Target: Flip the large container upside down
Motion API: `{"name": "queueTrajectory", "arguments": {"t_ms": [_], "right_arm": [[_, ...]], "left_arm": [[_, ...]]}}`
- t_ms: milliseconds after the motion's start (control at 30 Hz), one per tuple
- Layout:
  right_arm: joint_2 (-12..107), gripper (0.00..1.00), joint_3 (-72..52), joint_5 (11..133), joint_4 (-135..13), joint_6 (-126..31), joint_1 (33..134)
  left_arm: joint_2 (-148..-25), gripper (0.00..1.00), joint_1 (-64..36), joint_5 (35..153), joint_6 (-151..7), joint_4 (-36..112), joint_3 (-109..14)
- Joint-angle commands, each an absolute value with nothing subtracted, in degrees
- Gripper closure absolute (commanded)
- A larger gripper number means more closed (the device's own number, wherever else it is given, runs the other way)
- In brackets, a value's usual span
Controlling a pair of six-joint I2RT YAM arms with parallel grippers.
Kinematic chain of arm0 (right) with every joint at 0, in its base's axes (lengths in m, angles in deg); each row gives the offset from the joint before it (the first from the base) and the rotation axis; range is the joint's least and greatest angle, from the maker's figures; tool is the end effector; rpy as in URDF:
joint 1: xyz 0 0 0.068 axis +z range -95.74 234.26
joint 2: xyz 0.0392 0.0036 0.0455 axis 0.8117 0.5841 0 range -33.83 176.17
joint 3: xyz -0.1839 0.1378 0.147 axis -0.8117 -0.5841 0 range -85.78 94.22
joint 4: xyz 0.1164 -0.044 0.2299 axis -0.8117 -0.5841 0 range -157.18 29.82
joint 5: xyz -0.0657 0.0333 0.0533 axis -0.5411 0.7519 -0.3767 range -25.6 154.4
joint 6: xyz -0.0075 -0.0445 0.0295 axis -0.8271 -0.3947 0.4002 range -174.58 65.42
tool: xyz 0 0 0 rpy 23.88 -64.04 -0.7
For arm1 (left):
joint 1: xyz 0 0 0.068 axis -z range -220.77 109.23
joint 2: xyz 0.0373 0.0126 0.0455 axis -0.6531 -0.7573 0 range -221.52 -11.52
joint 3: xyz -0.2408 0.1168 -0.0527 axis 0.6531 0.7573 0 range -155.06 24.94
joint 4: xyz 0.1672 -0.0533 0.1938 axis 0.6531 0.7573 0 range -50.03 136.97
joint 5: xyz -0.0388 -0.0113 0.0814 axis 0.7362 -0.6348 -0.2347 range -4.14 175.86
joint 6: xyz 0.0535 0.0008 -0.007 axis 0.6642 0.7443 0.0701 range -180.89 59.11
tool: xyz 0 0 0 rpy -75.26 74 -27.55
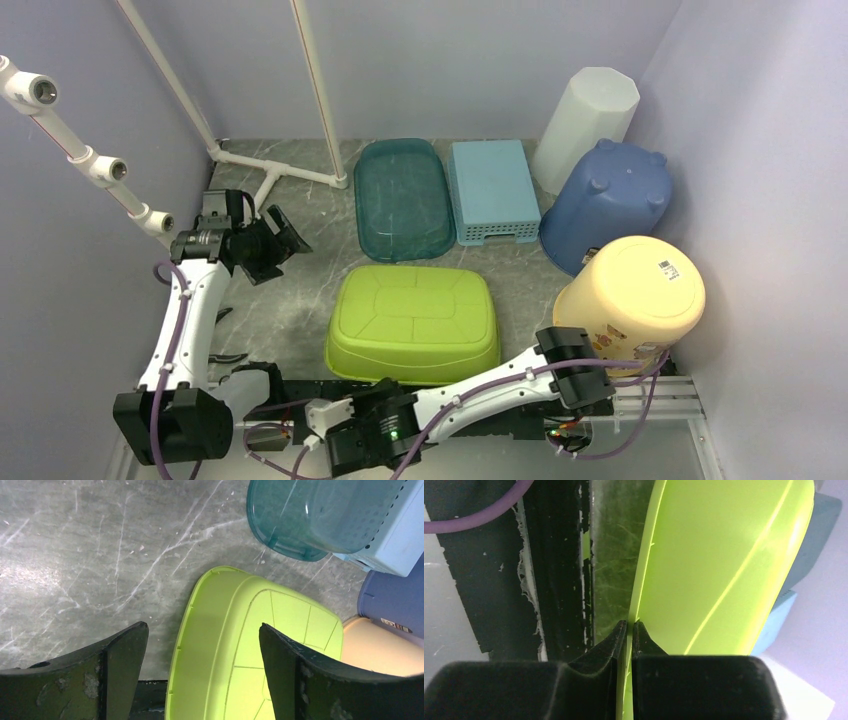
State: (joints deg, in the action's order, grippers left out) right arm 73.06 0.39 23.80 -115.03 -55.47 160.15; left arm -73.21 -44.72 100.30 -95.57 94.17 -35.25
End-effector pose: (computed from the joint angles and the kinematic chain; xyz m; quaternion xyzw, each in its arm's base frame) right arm -0.0797 0.3643 0.2377 -0.7209 0.5899 -0.1162 0.3448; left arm 0.2026 0.0051 0.3098 -0.2785 0.9069 -0.1932 0.2502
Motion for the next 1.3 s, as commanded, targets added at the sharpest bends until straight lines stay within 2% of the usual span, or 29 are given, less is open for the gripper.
{"name": "queueTrajectory", "arguments": {"t_ms": [0,233,633,767,867,900,1100,1267], "right_arm": [[67.92,1.0,-4.11,27.07,-108.62,-53.62,159.55],[66.79,1.0,-10.46,30.25,-102.93,-52.75,159.43],[68.61,1.0,-13.19,32.12,-103.28,-48.5,156.86],[67.28,0.72,-12.25,33.15,-104.35,-46.25,155.98],[64.41,0.54,-12.9,33.96,-103.05,-45.23,155.61],[63.58,0.51,-12.74,34.1,-103.36,-44.79,155.49],[58.01,0.45,-11.3,28.64,-105.5,-35.54,153.44],[50.6,0.42,-12.11,30.55,-113.98,-14.51,136.83]], "left_arm": [[-71.39,0.14,-44.96,104.11,-94.14,92.64,-33.61],[-70.35,0.14,-44.91,106.83,-94.6,91.29,-31.39],[-70.81,0.13,-44.95,111.58,-94.81,89.76,-28.32],[-71.08,0.13,-44.97,112.85,-94.73,89.28,-27.82],[-71.36,0.13,-44.9,113.18,-94.65,89.1,-27.72],[-71.46,0.12,-44.87,113.25,-94.64,89.18,-27.71],[-71.53,0.12,-44.9,114.44,-94.43,88.92,-27.43],[-70.93,0.12,-44.9,117.76,-95.04,87.8,-25.07]]}}
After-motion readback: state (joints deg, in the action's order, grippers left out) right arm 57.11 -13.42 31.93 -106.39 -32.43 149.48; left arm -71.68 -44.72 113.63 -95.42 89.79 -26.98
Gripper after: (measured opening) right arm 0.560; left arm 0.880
